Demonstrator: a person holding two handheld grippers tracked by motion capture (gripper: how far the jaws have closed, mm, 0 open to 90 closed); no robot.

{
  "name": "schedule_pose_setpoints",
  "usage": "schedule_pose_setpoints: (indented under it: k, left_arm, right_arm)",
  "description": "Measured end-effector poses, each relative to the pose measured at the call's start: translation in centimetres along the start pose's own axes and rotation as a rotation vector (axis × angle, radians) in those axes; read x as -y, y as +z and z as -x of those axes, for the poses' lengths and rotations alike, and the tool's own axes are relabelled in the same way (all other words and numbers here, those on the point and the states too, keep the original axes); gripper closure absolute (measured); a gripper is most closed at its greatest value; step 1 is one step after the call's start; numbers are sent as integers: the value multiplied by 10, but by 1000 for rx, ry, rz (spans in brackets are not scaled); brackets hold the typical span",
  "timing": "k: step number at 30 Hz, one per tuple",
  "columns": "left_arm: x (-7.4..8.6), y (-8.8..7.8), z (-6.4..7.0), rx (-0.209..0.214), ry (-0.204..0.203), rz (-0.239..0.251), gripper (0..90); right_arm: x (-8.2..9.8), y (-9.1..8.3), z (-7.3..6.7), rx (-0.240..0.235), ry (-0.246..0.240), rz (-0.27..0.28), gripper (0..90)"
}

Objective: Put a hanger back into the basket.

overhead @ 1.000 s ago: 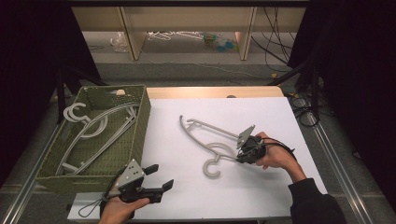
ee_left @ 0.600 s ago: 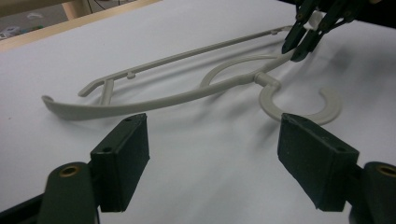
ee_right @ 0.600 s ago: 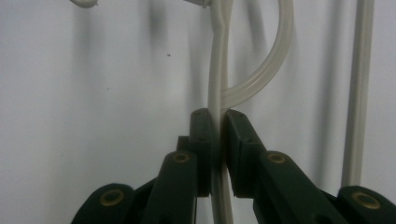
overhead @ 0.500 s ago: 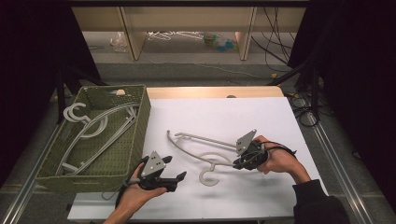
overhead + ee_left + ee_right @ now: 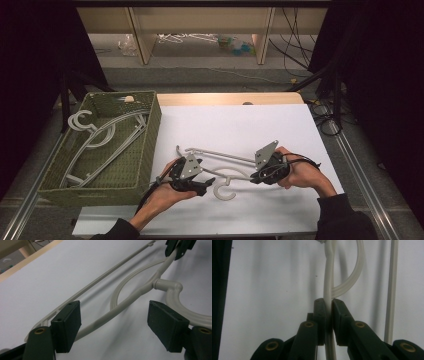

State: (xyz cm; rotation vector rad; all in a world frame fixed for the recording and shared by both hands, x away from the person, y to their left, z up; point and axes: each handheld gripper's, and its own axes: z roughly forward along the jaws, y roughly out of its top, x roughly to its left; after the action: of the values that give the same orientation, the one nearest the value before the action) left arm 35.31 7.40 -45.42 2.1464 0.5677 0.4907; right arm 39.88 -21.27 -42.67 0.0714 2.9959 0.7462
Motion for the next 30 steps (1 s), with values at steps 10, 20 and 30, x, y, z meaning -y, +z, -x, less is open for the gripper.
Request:
schedule_pose_setpoints:
  k: [10, 20, 30]
  left_arm:
    - [0, 14, 3, 35, 119, -54, 314]
    - [-4, 20, -1, 74, 236, -72, 556]
    - [-18, 6, 8, 110, 436, -89, 712]
  right_arm:
    - [-3, -4, -5, -4, -11, 15, 824]
    - [-6, -3, -7, -12, -27, 24, 823]
    - [-6, -10, -6, -11, -33, 62, 812]
